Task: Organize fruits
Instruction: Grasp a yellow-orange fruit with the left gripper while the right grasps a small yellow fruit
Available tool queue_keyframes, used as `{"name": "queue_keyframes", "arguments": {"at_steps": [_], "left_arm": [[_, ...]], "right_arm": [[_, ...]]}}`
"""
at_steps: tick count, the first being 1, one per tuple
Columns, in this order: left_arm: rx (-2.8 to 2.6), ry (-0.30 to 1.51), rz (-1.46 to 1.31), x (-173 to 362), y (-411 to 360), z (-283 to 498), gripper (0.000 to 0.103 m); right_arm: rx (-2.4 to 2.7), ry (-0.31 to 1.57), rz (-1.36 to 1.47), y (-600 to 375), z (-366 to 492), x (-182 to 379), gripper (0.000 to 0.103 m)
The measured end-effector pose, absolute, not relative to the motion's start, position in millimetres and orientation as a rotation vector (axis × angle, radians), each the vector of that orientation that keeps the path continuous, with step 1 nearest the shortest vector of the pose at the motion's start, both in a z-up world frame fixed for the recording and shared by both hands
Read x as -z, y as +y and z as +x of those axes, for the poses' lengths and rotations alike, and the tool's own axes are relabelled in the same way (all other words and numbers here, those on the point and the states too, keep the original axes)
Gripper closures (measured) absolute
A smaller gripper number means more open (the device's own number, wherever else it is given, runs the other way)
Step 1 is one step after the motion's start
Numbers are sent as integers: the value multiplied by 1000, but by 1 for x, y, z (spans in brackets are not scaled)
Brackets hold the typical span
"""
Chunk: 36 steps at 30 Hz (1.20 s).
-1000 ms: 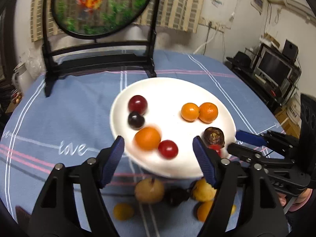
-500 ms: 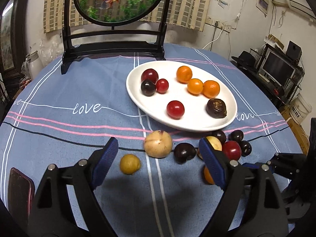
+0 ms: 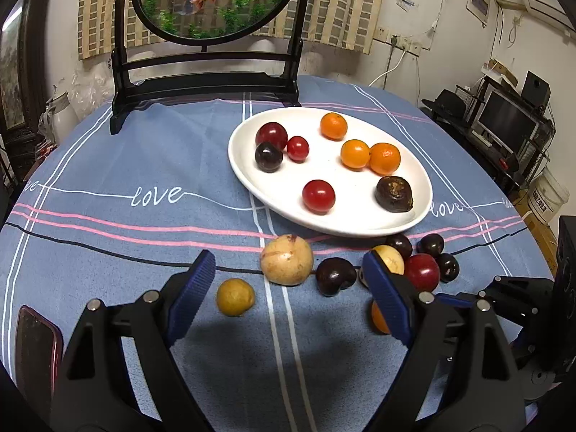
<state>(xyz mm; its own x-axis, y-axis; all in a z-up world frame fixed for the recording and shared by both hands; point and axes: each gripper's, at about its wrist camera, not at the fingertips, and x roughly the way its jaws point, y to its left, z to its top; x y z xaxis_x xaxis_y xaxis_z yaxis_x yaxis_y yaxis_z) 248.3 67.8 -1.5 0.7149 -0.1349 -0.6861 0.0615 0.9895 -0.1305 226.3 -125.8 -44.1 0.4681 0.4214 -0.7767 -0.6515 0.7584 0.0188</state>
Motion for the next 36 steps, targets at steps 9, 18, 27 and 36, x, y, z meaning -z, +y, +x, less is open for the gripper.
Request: {"name": "queue_keyframes", "arguments": {"at_steps": [9,18,27,36], "left_arm": [[110,767,-99,2,68,249,17],[158,782,-82,1,60,247,17],[340,852,29,17,4,233,23],[354,932,62,37,-17,237,45]], "right_arm": [[-661,844,-332,-122,225,47,75],[-634,755,-170,-153,229,11,76],[-523,766,9,-191,250,4,76],[-538,760,4,-189,246,3,76]]}}
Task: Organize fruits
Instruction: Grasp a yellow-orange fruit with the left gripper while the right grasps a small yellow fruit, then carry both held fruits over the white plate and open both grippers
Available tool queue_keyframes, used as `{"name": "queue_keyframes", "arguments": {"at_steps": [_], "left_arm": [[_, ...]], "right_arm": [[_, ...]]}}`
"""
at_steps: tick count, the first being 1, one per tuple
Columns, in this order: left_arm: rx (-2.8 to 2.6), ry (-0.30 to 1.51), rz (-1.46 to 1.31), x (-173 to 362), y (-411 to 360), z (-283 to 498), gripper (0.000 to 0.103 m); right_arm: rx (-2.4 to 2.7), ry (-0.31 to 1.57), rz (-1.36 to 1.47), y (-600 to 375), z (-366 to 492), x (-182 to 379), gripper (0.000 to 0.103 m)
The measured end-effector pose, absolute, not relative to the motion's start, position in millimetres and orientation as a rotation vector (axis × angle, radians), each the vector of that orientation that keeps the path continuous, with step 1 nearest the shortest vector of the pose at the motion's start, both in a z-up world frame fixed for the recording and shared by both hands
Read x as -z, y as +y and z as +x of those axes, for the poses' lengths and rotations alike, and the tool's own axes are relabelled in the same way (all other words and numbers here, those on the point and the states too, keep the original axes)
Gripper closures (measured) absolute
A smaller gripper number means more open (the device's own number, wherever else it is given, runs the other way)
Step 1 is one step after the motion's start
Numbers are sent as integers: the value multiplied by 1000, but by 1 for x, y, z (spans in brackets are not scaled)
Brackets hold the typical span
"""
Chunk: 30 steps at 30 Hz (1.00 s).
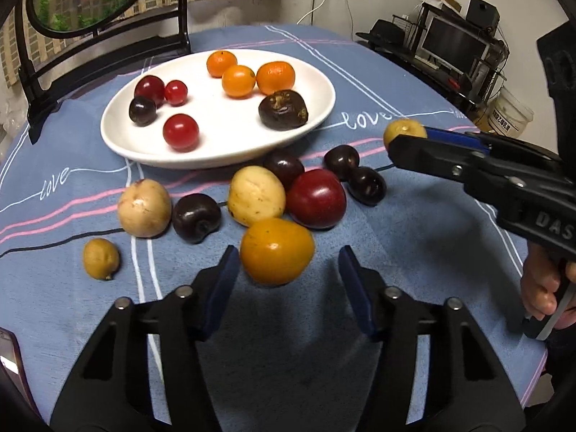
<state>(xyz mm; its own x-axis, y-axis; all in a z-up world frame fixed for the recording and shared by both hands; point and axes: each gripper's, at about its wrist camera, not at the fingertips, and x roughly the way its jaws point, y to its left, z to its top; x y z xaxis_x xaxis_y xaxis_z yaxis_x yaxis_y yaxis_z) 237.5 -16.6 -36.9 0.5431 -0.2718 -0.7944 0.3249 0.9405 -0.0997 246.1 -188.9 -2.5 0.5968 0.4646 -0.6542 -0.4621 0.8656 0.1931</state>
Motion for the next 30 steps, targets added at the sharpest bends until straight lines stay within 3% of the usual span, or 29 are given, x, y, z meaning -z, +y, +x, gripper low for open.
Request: {"name": "queue_keyframes", "arguments": {"at_steps": [5,8,22,30], "left_arm": [[325,936,54,39,-16,243,47],[332,949,53,42,-15,244,60],[359,871,-12,15,0,239,61],[264,784,-61,-19,32,291,61]], "right_arm": [[-548,763,-4,-186,244,3,76],[-551,762,-10,-185,243,3,76],[-560,746,-16,-181,248,3,76],[-592,733,-29,-153,295,-1,76]]}}
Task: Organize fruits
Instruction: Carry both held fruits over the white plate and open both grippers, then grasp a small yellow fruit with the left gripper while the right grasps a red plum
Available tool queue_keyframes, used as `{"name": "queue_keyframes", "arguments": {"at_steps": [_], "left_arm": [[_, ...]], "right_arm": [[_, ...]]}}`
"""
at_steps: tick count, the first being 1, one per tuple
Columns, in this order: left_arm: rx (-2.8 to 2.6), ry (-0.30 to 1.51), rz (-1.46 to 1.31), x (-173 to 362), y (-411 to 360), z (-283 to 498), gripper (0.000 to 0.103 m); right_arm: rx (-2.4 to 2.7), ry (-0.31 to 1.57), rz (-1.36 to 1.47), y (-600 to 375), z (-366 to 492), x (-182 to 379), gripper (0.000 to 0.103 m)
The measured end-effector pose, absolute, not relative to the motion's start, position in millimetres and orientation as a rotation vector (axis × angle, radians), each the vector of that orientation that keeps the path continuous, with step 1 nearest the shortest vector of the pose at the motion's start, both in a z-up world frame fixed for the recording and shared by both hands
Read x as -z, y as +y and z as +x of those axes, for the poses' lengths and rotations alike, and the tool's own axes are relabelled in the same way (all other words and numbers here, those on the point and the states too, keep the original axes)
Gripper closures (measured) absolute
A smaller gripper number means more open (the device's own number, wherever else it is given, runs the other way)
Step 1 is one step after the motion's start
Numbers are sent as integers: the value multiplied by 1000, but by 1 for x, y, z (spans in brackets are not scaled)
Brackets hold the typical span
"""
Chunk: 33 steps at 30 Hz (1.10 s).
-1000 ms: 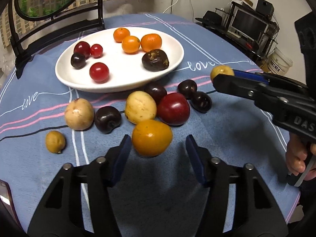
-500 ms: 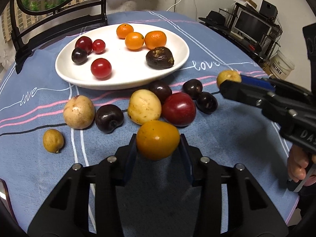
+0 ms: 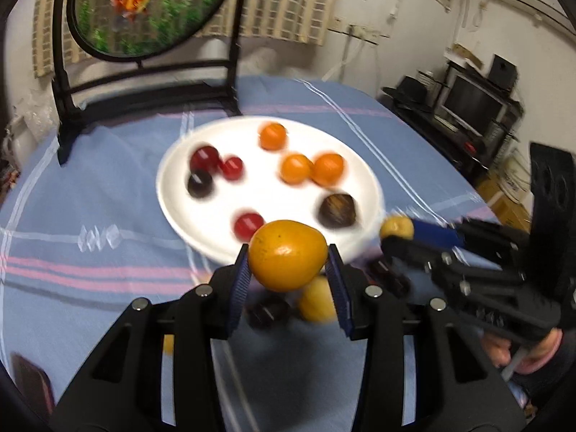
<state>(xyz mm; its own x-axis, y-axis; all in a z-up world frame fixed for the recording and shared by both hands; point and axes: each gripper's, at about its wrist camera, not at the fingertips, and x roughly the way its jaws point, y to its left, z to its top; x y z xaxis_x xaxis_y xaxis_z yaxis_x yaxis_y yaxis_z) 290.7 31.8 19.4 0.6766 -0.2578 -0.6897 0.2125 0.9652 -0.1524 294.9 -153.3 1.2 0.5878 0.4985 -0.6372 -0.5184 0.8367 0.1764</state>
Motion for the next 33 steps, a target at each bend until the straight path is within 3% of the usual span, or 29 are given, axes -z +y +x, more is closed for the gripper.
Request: {"name": "queue_keyframes", "arguments": {"at_steps": [6,7,9,14,23,33], "left_arm": [[189,817,-76,-13,46,351,60],[170,825,-75,-13,47,358,59],[130,806,-89,-16,54,359,34],[100,728,-105,-34,69,326,16],[59,743,-125,-9,101,271,13],[46,747,-133,-6,109,257,13]], "right_arm": [[-614,769,-58,-130,331,5,76],[-609,779,-57,-128,336,7,70],[-603,791,-42,-131,340,6,69],[-617,767,9,-150,325,-6,69],[-668,745,-181,-142,259,11,69],[-658,758,-306,-130,254,27,69]]}}
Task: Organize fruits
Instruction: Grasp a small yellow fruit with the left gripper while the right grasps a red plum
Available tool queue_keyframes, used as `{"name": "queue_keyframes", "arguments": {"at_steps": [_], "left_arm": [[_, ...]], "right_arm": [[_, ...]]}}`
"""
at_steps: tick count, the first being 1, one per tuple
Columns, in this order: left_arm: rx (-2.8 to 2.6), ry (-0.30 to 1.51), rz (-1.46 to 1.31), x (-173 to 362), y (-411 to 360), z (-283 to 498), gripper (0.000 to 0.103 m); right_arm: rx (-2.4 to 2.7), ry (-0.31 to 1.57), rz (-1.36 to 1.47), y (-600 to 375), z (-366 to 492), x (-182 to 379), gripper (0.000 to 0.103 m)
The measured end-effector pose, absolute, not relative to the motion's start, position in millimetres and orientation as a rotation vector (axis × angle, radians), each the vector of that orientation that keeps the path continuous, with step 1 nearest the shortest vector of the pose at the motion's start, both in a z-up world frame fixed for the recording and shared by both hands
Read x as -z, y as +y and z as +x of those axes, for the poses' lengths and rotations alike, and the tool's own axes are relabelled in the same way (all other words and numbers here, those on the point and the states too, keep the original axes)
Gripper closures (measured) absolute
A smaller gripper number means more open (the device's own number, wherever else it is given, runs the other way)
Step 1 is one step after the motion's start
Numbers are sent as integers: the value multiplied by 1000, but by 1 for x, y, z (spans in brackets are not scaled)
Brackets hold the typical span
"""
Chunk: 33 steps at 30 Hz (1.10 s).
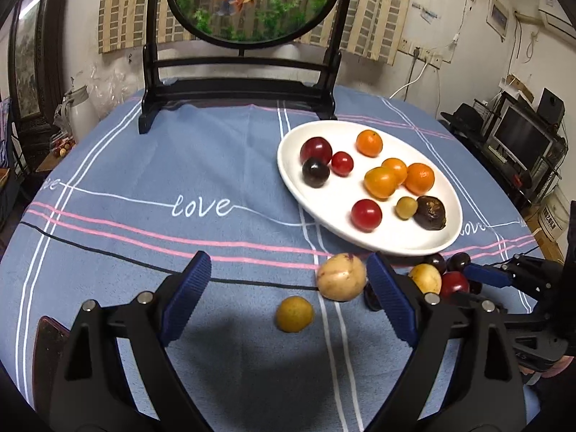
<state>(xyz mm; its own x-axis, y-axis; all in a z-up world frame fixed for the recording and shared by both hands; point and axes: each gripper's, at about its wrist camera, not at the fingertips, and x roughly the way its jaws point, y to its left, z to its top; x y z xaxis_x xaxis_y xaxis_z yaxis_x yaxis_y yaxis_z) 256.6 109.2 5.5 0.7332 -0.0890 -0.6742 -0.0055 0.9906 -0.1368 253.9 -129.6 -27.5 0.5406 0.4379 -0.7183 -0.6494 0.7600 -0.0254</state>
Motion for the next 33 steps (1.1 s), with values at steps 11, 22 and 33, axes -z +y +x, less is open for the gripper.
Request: {"name": "queue_keyframes", "arguments": {"at_steps": [11,22,33], "left_arm": [[48,743,-85,-6,102,255,13],[5,756,-84,-3,110,258,11],[150,818,45,9,97,254,44]], "right_arm": [[-640,791,-348,-126,256,41,61],[-631,792,-372,-124,256,44,63],[-680,759,-218,-143,245,12,63]]}}
